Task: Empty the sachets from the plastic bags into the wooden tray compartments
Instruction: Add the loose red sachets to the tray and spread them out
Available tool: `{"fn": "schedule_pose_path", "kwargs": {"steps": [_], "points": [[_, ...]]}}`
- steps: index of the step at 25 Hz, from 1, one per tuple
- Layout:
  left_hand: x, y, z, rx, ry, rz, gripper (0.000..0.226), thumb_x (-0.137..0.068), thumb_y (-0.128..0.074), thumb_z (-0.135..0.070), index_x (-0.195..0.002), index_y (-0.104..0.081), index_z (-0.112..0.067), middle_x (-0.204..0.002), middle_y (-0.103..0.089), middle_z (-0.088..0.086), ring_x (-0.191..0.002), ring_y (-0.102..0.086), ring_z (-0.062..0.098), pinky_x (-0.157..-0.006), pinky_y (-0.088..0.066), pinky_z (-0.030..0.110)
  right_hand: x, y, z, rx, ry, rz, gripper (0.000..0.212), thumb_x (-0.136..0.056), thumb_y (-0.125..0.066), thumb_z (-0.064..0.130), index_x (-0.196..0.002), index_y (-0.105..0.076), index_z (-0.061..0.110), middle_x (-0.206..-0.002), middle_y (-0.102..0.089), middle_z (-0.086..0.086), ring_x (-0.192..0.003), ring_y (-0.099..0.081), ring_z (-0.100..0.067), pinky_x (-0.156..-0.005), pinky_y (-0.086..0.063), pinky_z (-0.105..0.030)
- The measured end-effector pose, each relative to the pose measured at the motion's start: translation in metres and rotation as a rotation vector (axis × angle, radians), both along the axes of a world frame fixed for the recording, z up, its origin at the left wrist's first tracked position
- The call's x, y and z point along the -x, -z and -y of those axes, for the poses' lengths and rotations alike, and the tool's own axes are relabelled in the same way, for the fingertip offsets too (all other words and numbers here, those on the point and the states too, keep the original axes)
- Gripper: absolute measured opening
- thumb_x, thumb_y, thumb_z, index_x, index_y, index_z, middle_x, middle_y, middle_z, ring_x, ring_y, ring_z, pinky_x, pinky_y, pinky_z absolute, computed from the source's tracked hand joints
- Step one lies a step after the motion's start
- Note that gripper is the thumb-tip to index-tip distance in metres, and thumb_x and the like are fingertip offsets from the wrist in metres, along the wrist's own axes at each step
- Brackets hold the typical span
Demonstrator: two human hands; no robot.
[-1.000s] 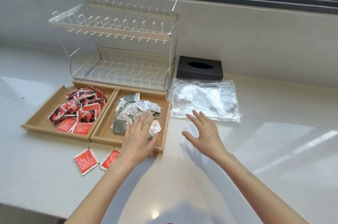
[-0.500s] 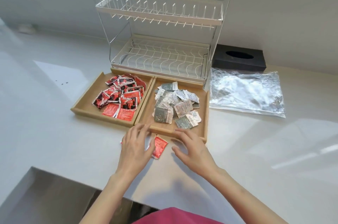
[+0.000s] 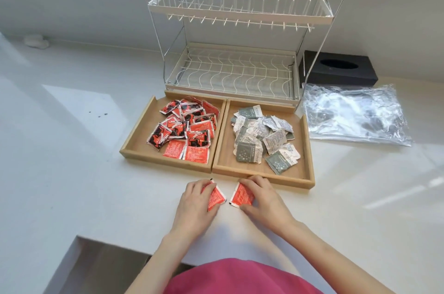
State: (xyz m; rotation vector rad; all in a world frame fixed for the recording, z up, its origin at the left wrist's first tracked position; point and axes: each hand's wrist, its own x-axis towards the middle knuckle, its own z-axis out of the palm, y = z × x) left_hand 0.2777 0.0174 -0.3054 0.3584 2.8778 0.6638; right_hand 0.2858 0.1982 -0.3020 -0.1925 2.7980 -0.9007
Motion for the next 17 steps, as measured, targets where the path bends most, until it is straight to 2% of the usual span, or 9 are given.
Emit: {"fn": "schedule_pose_path", "kwargs": {"steps": [3,7,11,14,17], "points": [[0.008,0.001,0.004,-0.027,0.063,-0.021,0.046,-0.085,-0.052,-0.032,-0.128,-0.047,-0.017,-0.134,-0.048,-0.004,-0.125,-0.037,0.018,-0.103,-0.032,0.028,0.002,0.002,0.006,0.043,0.067,0.027,0.055,-0.072,-0.065,0.017,-0.125,-0.052,0.014,-0.110,-0.050,0.000,-0.108,-0.044,-0.019,-0.090,-0.032,-0.020],[0.013,-0.004,0.009,-0.043,0.043,-0.032,0.038,-0.084,-0.047,-0.024,-0.121,-0.053,-0.023,-0.128,-0.056,-0.013,-0.118,-0.044,0.013,-0.095,-0.039,0.025,0.002,0.002,0.011,0.056,0.157,0.070,0.042,-0.072,-0.065,0.018,-0.113,-0.057,0.019,-0.081,-0.033,0.018,-0.088,-0.039,-0.010,-0.073,-0.026,-0.016],[0.020,-0.007,0.014,-0.108,-0.032,-0.040,0.026,-0.084,-0.045,-0.020,-0.103,-0.061,-0.023,-0.106,-0.066,-0.012,-0.106,-0.052,0.010,-0.083,-0.041,0.024,0.006,-0.004,0.014,0.098,0.206,0.143,0.031,-0.075,-0.064,0.016,-0.105,-0.062,0.019,-0.088,-0.045,0.004,-0.081,-0.043,-0.012,-0.067,-0.029,-0.018],[0.023,-0.008,0.022,-0.171,-0.020,-0.009,0.022,-0.083,-0.045,-0.021,-0.096,-0.063,-0.020,-0.096,-0.070,-0.003,-0.094,-0.059,0.019,-0.078,-0.046,0.032,0.011,-0.012,0.017,0.170,0.181,0.156,0.023,-0.079,-0.062,0.016,-0.102,-0.066,0.021,-0.096,-0.059,-0.005,-0.078,-0.049,-0.010,-0.068,-0.035,-0.012],[0.026,-0.021,0.036,-0.283,-0.045,-0.047,0.023,-0.084,-0.048,-0.022,-0.099,-0.064,-0.017,-0.083,-0.072,0.008,-0.077,-0.063,0.030,-0.067,-0.046,0.037,0.021,-0.027,0.024,0.259,0.177,0.169,0.021,-0.082,-0.060,0.015,-0.101,-0.066,0.020,-0.094,-0.065,-0.001,-0.081,-0.056,-0.011,-0.077,-0.044,-0.023]]}}
